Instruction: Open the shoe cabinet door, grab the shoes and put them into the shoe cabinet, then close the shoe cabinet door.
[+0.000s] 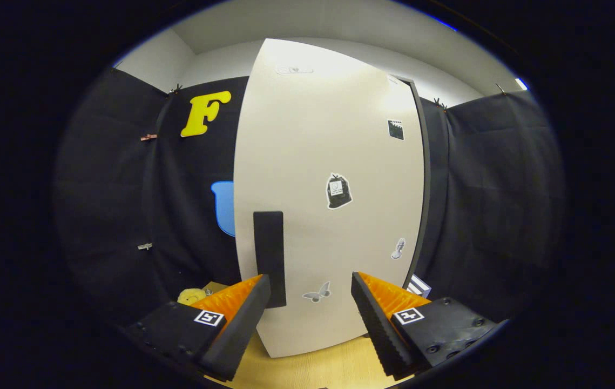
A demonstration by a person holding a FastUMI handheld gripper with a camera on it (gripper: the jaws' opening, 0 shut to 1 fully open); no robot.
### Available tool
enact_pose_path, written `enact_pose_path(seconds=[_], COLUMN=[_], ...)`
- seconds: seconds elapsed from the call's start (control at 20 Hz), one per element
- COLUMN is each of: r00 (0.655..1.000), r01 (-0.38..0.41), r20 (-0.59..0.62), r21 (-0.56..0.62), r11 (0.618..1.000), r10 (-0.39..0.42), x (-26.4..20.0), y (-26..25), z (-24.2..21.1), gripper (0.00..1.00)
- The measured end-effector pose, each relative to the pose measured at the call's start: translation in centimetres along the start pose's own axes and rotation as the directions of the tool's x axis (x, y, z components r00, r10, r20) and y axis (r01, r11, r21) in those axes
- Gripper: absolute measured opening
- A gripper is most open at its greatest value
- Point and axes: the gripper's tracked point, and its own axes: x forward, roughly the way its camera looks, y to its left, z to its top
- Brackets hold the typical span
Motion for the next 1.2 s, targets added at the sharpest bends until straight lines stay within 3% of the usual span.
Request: enact_pose_path(seconds=[0.4,1.2], r00=[0.997,0.999], r01=[-0.057,0.037], r20=[0.060,-0.015], r21=[-0.001,0.023], r11=[0.998,0.999], r10=[0.057,-0.036], x=[-1.6,-5.0], y=[-3.4,-14.9], z=[1.3,-3.5], gripper=[0.98,0.98])
